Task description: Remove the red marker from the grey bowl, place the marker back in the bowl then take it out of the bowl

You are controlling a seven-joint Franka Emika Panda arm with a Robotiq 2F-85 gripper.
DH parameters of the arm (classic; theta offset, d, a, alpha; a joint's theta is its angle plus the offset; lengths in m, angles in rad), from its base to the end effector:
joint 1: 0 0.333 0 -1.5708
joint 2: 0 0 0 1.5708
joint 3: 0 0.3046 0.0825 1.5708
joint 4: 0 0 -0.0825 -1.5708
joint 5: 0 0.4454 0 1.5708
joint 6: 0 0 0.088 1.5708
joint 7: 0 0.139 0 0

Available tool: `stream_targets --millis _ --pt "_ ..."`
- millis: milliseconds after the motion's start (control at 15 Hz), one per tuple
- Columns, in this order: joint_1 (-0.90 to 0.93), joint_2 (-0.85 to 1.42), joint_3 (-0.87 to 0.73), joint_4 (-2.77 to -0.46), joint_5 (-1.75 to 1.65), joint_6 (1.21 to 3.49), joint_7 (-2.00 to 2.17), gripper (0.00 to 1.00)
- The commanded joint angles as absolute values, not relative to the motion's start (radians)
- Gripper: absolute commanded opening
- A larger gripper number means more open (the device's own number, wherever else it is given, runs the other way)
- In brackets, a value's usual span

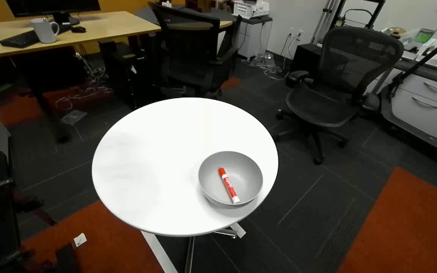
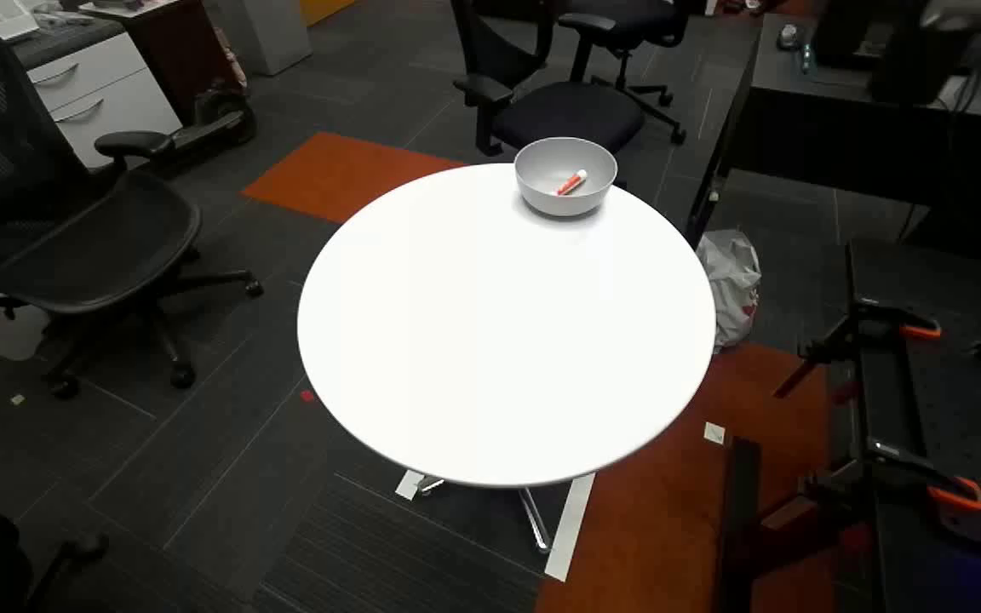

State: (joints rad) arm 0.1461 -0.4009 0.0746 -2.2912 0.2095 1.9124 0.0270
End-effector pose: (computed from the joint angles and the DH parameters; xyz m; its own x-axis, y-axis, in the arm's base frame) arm 0.4811 0.1300 0.4480 0.9929 0.1186 0.0116 0.1189 -0.9784 -0.1692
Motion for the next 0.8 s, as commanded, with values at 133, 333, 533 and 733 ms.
stream_targets --millis 133,333,533,733 --pt "0.136 -0.401 0.083 -2.289 0.213 1.909 0.024 1.00" --pt "0.136 -0.401 0.083 -2.289 0.213 1.909 0.024 1.00" --pt "0.106 -0.378 0.089 -2.271 0.179 1.953 0.083 1.00" --pt "0.051 -0.333 0.077 -2.240 0.153 2.031 0.190 1.00"
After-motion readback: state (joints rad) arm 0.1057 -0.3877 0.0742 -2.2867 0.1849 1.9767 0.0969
